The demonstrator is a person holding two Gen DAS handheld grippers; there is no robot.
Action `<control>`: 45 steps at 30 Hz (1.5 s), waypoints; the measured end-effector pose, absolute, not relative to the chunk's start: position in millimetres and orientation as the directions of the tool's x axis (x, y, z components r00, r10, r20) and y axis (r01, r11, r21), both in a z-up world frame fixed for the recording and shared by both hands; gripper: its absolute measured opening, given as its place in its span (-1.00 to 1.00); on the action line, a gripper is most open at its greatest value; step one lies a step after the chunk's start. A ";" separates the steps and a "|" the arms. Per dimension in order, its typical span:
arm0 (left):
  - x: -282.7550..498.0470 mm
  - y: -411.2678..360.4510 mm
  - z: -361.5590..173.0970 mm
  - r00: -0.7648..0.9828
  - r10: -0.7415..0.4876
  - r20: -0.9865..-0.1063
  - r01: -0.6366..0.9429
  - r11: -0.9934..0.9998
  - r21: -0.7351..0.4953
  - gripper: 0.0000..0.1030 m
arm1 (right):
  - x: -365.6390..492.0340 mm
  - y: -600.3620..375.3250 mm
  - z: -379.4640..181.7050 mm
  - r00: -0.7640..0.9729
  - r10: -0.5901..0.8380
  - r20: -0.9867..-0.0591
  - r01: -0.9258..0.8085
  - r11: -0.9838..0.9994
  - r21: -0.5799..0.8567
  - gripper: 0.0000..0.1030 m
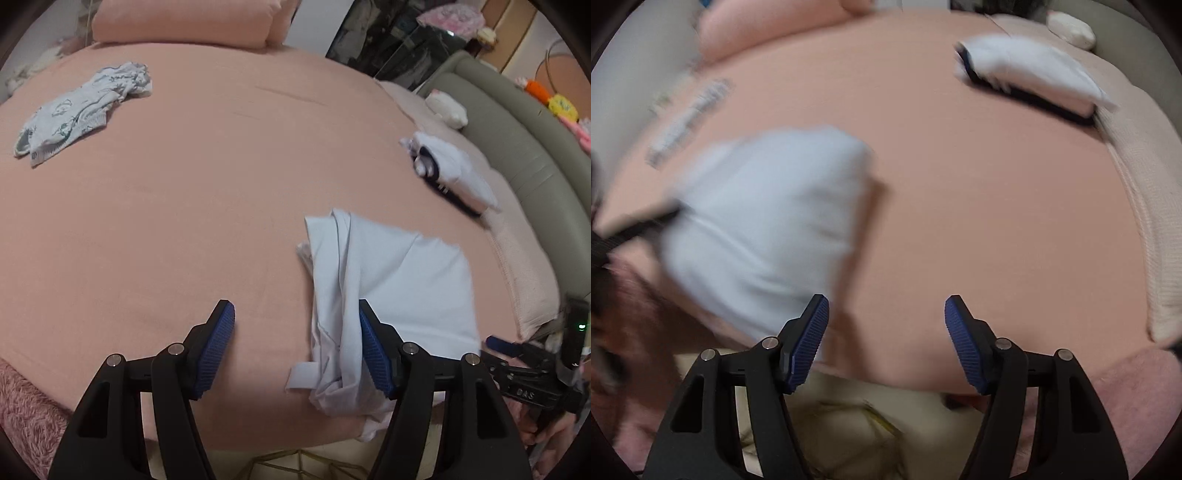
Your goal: Fold clothes
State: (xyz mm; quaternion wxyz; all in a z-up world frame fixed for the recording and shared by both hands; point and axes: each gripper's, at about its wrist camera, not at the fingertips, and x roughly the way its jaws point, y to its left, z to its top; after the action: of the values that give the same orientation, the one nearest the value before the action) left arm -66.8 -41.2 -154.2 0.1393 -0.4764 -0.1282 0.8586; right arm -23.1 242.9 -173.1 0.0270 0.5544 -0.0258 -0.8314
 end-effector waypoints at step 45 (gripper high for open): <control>-94.5 -79.0 -160.7 -0.557 0.312 -0.770 0.054 -0.911 -0.408 0.26 | -67.7 251.3 -167.1 -0.533 -0.177 -0.828 -0.084 -0.962 0.260 0.31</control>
State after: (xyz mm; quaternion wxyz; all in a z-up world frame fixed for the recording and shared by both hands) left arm -94.5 -79.0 -160.7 0.0751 -0.4646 -0.1969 0.8601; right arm -67.7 251.3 -167.1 0.0271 0.4826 -0.1352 -0.8649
